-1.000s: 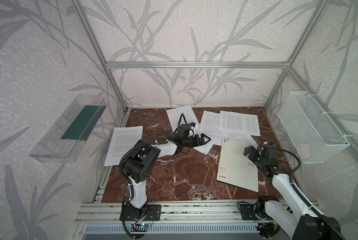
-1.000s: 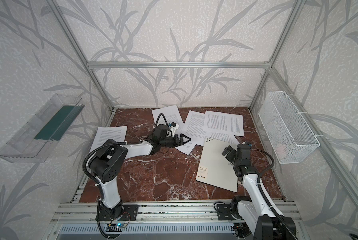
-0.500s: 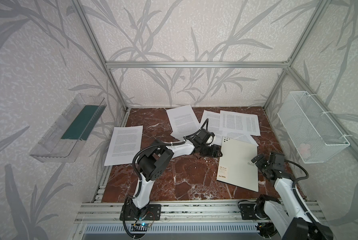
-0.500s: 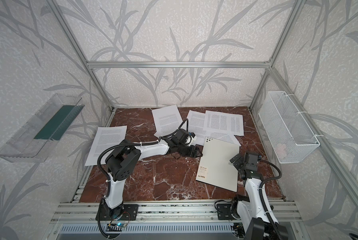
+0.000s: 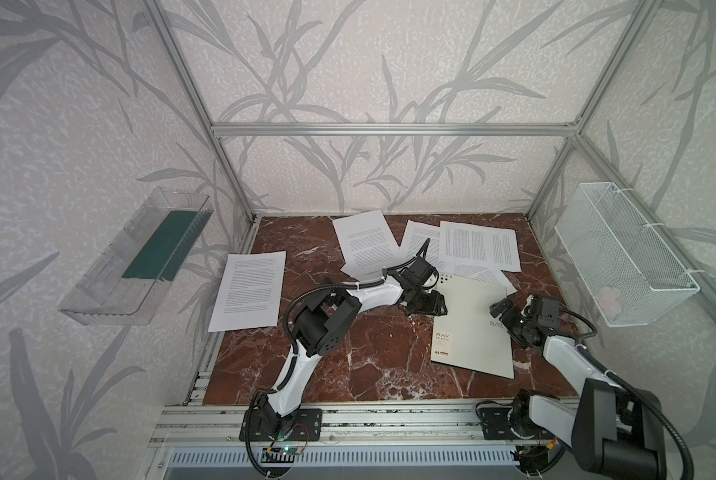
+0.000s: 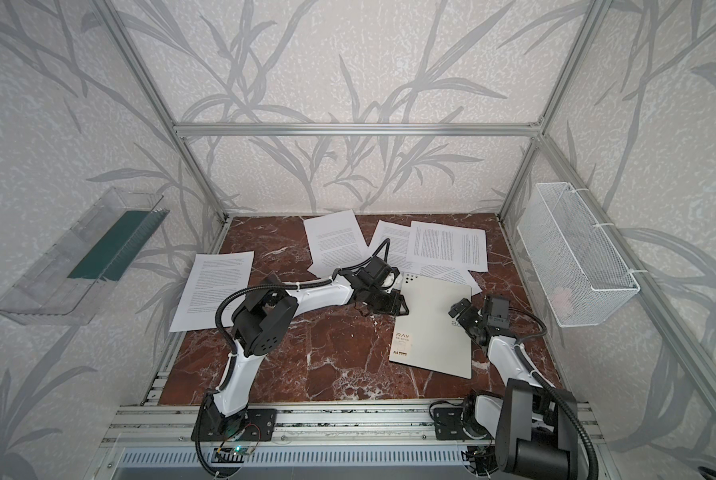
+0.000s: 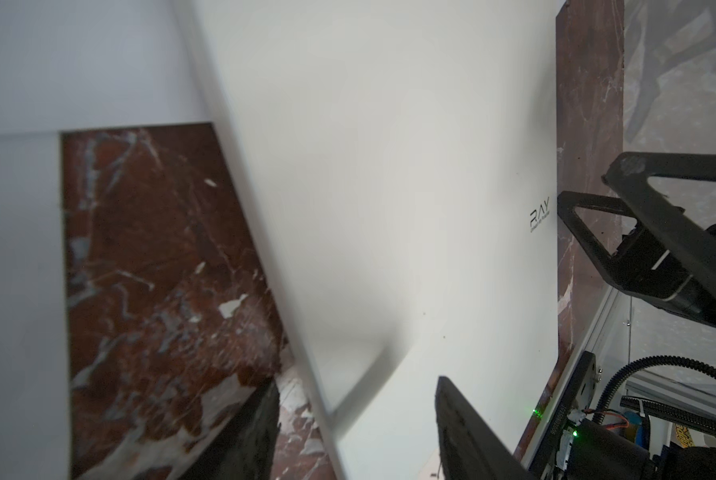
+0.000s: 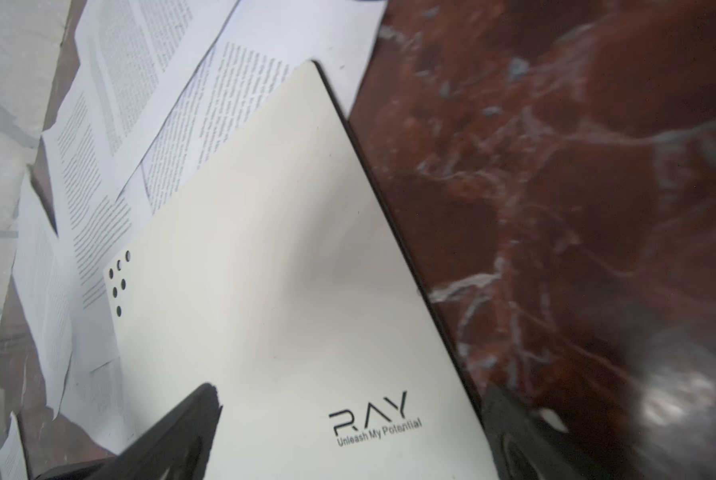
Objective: Put the files into the folder
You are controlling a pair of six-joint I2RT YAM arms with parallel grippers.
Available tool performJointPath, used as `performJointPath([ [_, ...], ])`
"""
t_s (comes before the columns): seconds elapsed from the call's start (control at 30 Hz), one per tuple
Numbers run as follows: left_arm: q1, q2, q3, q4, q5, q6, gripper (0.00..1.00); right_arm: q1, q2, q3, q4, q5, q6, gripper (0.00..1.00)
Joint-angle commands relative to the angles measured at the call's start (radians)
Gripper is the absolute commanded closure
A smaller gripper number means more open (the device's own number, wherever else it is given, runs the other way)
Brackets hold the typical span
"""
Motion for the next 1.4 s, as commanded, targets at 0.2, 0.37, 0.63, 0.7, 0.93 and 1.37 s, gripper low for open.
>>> performJointPath([
  [0.2, 0.075, -0.026, -0.026, -0.051, -0.029, 0.027, 0.43, 0.174, 0.01, -0.009, 0.027, -0.101, 0.071, 0.0],
  [0.37, 0.082, -0.028, -0.055, -0.031, -0.014, 0.032, 0.45, 0.225, -0.059, 0.027, -0.027, -0.053, 0.039, 0.01],
  [0.63, 0.081, -0.025, -0.065, -0.02, -0.009, 0.033, 0.46, 0.265, -0.088, 0.098, -0.096, -0.038, -0.008, 0.02],
  [0.7, 0.084, -0.032, -0.066, -0.024, -0.009, 0.033, 0.46, 0.266, -0.088, 0.109, -0.112, -0.012, -0.009, 0.02],
  [0.93, 0.083, -0.268, -0.193, 0.042, -0.085, 0.011, 0.18, 0.265, -0.061, 0.09, -0.092, 0.104, -0.016, 0.01],
  [1.37, 0.054, -0.76, -0.852, 0.465, -0.095, -0.414, 0.01, 0.263, -0.035, 0.048, -0.1, 0.173, 0.024, 0.01],
])
